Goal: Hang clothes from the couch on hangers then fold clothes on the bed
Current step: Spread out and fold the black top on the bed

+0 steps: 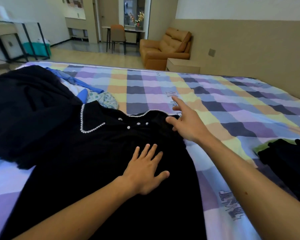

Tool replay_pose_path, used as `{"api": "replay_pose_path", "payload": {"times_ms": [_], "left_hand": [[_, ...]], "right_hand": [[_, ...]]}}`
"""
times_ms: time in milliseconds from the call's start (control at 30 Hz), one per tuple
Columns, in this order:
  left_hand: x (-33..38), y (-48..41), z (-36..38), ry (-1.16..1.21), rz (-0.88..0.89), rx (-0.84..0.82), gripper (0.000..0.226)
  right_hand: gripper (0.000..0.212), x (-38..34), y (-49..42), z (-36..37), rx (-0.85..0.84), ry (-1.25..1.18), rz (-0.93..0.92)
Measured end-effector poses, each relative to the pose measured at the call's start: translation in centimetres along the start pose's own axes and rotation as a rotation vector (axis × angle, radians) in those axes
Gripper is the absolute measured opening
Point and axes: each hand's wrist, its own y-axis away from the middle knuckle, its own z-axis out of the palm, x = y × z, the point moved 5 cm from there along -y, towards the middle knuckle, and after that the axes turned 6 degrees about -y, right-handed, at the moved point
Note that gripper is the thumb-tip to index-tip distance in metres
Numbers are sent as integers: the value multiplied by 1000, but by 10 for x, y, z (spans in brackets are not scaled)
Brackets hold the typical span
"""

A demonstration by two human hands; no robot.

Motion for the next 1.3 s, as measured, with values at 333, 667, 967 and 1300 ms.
{"api": "replay_pose_path", "payload": {"times_ms": [333,667,967,1300], "left_hand": [[-108,76,6,-14,-144,127,96],[-209,123,-44,205,-508,889,49],[-336,194,-62,328,-929,761,40],[-311,182,-149,26,-764,683,18]], "right_hand": [[62,83,24,94,-307,647,177],[70,-54,9,179,-222,364,-33],[73,-81,19,304,-333,493,-45],[75,-79,21,301,-301,423,-55]]}}
